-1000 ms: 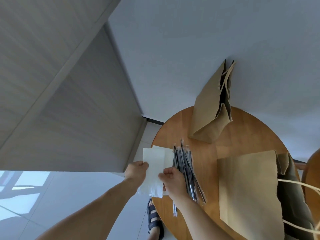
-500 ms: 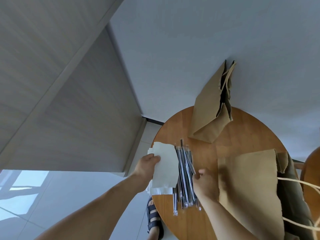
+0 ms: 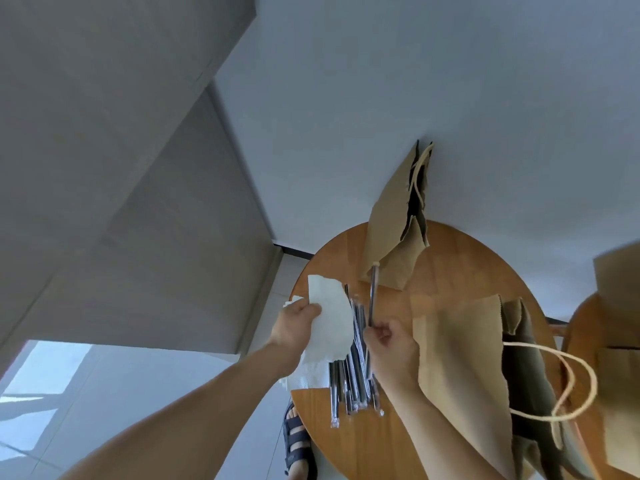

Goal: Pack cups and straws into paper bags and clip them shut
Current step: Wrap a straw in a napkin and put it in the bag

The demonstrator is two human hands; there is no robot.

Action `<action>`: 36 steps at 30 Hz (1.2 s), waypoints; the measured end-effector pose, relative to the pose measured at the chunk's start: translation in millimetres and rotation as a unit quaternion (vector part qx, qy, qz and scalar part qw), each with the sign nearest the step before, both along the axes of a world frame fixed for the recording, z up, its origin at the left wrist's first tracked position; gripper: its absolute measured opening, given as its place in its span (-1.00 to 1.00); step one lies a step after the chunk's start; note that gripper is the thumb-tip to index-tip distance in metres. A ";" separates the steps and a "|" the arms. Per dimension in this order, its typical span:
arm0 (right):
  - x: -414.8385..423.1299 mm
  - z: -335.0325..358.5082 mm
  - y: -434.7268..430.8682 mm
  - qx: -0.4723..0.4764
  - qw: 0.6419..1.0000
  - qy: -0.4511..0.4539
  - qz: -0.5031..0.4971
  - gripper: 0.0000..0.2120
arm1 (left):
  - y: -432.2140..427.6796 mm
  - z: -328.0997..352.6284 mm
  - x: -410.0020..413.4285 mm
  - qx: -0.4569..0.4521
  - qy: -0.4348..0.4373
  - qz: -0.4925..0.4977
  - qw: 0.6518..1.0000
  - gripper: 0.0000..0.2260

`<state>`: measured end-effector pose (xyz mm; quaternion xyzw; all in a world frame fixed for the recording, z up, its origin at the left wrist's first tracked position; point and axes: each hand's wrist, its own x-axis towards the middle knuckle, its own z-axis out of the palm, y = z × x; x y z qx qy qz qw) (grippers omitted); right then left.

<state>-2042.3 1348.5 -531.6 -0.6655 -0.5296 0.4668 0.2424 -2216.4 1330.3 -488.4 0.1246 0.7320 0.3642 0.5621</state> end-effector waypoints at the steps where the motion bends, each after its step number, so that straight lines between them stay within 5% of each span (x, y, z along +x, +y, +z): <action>1: -6.0 14.8 -0.6 -0.003 0.998 0.054 0.010 -0.88 | 5.5 11.3 3.1 0.014 -0.003 0.002 1.000 -0.84; 5: -13.7 58.4 -0.4 -0.005 0.990 0.134 0.049 -0.88 | 23.3 57.5 16.5 0.063 -0.014 -0.007 0.998 -0.63; 10: 0.5 99.8 11.3 0.058 0.990 0.090 0.089 -0.86 | 28.1 90.9 29.1 0.124 -0.002 -0.046 0.991 -0.90; 18: 40.9 164.5 24.8 0.126 0.986 0.067 0.084 -0.74 | 34.1 159.2 53.4 0.197 0.004 -0.098 0.975 -0.87; 21: 65.9 194.1 42.2 0.112 0.985 0.117 0.065 -0.59 | 37.3 187.9 61.8 0.209 -0.058 -0.137 0.967 -0.82; 26: 99.6 227.2 53.4 0.043 0.955 0.226 0.188 -0.71 | 42.2 217.7 88.9 0.221 -0.076 -0.205 0.950 -0.79; 36: 150.6 236.4 59.1 0.089 0.981 0.122 0.118 -0.83 | 51.6 210.3 145.0 0.223 -0.081 -0.213 0.948 -0.75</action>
